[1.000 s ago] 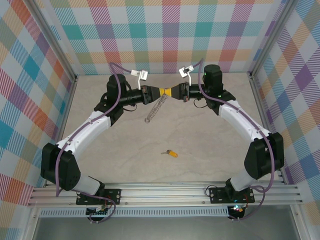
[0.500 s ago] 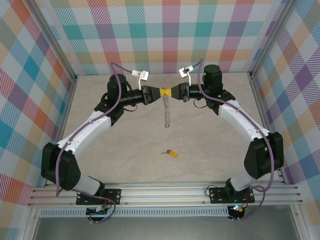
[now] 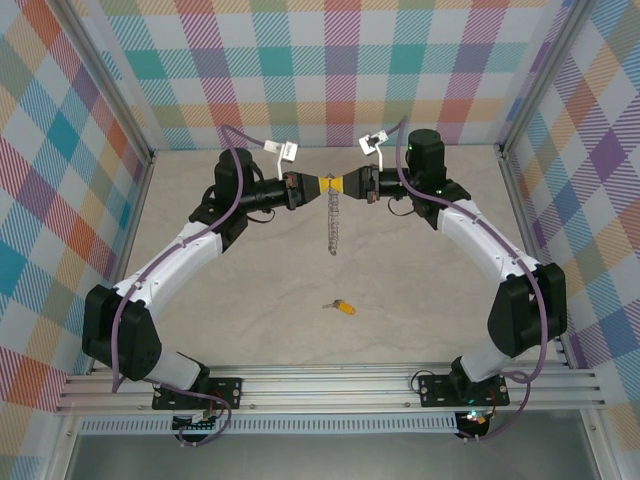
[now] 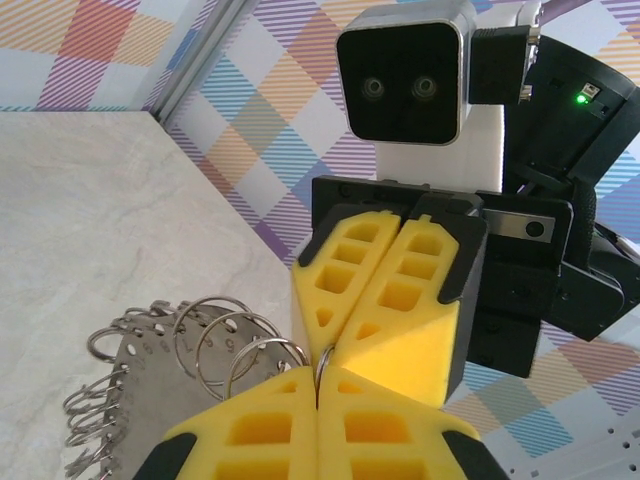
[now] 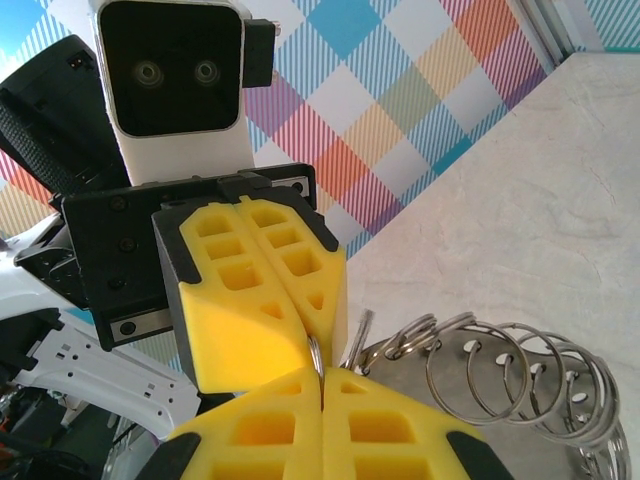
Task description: Put the keys on the keyring
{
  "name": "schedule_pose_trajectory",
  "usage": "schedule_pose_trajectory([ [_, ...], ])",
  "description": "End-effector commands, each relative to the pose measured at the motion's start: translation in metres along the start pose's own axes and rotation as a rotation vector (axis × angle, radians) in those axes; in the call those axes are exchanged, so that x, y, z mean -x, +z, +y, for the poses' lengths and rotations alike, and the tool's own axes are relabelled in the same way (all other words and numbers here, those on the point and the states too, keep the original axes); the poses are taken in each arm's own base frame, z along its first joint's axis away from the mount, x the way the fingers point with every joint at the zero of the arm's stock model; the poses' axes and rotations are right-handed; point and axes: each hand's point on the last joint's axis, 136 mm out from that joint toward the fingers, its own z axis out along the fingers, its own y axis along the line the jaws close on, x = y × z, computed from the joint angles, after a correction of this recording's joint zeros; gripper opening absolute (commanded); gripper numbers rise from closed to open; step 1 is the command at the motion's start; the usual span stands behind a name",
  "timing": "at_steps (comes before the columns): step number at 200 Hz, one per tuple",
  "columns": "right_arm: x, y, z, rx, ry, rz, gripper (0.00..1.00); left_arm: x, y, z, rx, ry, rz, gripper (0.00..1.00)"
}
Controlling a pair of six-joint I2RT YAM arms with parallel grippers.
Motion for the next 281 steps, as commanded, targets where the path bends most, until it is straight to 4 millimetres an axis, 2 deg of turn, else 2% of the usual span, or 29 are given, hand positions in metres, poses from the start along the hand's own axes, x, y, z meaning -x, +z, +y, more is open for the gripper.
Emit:
schedule_pose_trajectory([
  [1, 0.009, -0.009, 0.011, -0.003, -0.029, -0.028, 0.31, -0.001, 0.006, -0.006, -0.008, 0.045, 0.0, 0.0],
  [38, 0.019, -0.039, 0.001, -0.088, 0.007, -0.117, 0.52, 0.0, -0.002, 0.003, 0.065, 0.076, -0.047, 0.0],
  [66, 0.015, -0.051, -0.007, -0.145, 0.034, -0.145, 0.57, 0.003, -0.008, 0.013, 0.133, 0.076, -0.093, 0.0],
  [92, 0.006, -0.055, -0.017, -0.187, 0.062, -0.146, 0.59, 0.008, -0.018, 0.021, 0.186, 0.107, -0.171, 0.0],
  [115, -0.003, -0.052, -0.023, -0.178, 0.077, -0.12, 0.6, 0.009, -0.024, 0.015, 0.171, 0.159, -0.208, 0.0],
  [139, -0.004, -0.048, -0.025, -0.145, 0.078, -0.105, 0.6, 0.006, -0.022, 0.007, 0.132, 0.18, -0.193, 0.0],
  [227, -0.001, -0.03, 0.001, 0.041, 0.038, -0.05, 0.58, 0.006, -0.005, -0.032, -0.116, 0.143, -0.075, 0.0],
  [281, 0.0, -0.034, 0.013, 0.053, 0.025, -0.065, 0.54, 0.007, 0.001, -0.044, -0.204, 0.118, -0.032, 0.0],
])
